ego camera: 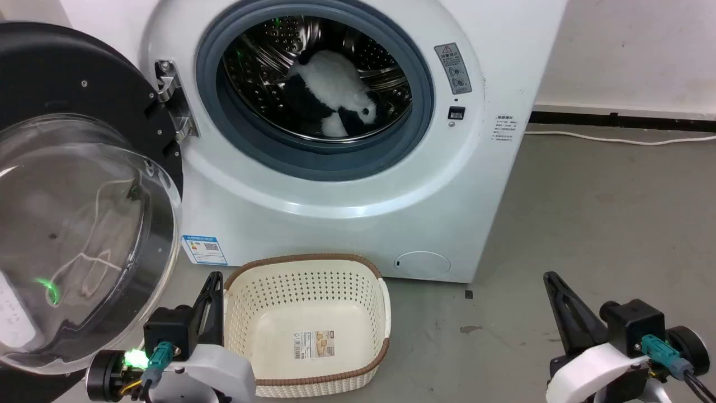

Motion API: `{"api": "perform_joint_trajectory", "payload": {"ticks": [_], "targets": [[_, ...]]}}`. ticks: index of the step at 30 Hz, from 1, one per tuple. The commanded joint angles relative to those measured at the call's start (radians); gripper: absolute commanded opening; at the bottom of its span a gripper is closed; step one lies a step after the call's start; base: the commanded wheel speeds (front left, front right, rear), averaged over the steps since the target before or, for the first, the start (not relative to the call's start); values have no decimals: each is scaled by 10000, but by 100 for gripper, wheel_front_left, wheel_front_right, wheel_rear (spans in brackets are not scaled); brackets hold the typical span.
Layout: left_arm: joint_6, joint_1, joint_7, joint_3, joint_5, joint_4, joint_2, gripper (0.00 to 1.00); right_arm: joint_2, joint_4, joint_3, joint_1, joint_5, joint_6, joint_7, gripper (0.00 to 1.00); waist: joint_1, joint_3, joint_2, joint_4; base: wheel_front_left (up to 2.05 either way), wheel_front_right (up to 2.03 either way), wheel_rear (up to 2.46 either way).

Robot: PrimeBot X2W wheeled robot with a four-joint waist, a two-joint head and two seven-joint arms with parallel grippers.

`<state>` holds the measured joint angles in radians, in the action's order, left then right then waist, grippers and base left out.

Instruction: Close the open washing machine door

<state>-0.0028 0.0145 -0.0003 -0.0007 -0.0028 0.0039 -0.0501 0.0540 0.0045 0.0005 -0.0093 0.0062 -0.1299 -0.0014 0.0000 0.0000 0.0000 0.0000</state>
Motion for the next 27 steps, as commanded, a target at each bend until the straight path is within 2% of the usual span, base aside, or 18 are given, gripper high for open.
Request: {"api": "perform_joint_trajectory", "payload": {"ticks": [1, 27], "targets": [[28, -145, 3, 7, 28, -39, -1, 0, -38, -45, -5, 93, -62, -8, 14, 0, 0, 0, 0, 0, 0, 0, 0], [28, -145, 3, 7, 28, -39, -1, 0, -38, -45, -5, 93, -62, -8, 14, 0, 0, 0, 0, 0, 0, 0, 0]]}}
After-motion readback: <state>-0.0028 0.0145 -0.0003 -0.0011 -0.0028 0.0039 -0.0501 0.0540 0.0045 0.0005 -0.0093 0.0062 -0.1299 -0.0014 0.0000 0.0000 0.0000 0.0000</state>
